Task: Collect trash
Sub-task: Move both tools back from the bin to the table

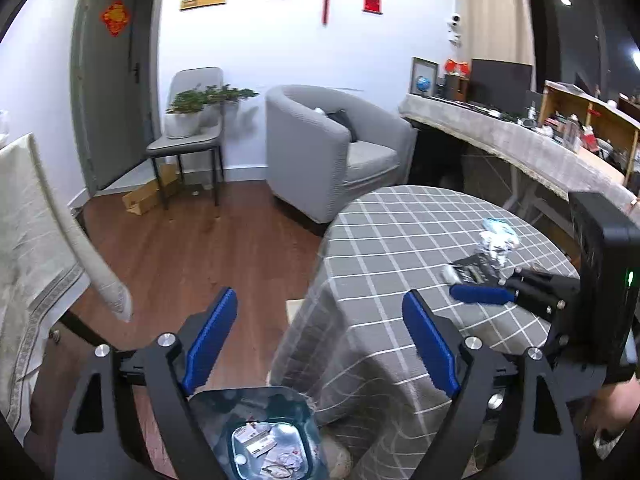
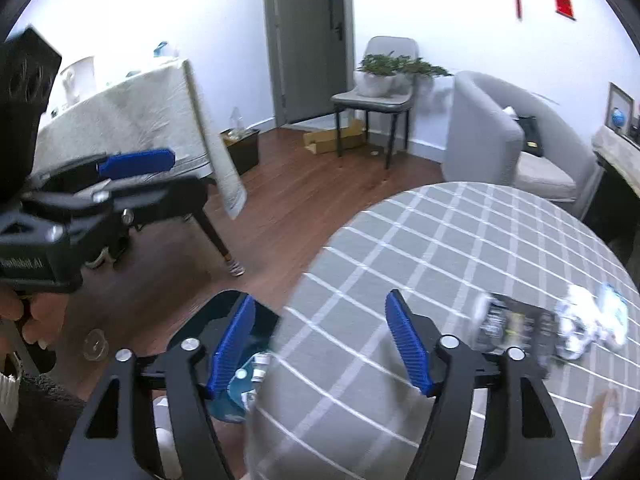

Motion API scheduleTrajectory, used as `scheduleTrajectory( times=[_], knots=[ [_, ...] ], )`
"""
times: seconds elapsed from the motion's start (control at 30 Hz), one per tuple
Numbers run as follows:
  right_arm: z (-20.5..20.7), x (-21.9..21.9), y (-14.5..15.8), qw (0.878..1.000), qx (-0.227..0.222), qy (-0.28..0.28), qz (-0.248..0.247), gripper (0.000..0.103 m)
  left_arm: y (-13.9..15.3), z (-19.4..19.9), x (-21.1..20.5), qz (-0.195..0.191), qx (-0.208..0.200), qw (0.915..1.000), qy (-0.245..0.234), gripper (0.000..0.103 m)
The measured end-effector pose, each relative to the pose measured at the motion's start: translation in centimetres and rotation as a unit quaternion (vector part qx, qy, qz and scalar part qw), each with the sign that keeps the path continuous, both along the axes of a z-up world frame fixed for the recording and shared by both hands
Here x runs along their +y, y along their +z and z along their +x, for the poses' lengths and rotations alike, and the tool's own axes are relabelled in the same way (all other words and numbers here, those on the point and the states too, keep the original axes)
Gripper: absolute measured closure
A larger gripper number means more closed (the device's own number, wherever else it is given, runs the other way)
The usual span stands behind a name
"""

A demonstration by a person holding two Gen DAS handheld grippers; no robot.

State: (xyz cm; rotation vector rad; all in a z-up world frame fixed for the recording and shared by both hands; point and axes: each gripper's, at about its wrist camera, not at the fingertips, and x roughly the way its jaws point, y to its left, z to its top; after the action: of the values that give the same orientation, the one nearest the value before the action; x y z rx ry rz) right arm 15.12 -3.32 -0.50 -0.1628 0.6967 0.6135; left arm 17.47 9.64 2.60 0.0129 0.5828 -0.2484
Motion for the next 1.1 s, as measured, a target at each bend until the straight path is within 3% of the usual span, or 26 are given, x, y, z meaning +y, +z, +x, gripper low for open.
scheduleTrajectory(
  times=[0.33,0.77,1.1],
  knots=[
    [-0.1,-7.1,0.4,0.998,-0.007,-0.055,-0.005,0.03,-0.8,1.2,-4.9,-0.02,0.006,0.9981,-0.058,0.011],
    [0.1,-14.6,0.3,0.993,0.001,-0.117,-0.012,0.026,-3.8,3.0,-10.9,0.036,0.04,0.9911,-0.122,0.01],
    [0.9,-18.7,-1.0,0.989,0.018,-0.143,-0.039,0.023,-5.1,4.6,-15.0,0.043,0.044,0.9845,-0.165,0.01]
  ],
)
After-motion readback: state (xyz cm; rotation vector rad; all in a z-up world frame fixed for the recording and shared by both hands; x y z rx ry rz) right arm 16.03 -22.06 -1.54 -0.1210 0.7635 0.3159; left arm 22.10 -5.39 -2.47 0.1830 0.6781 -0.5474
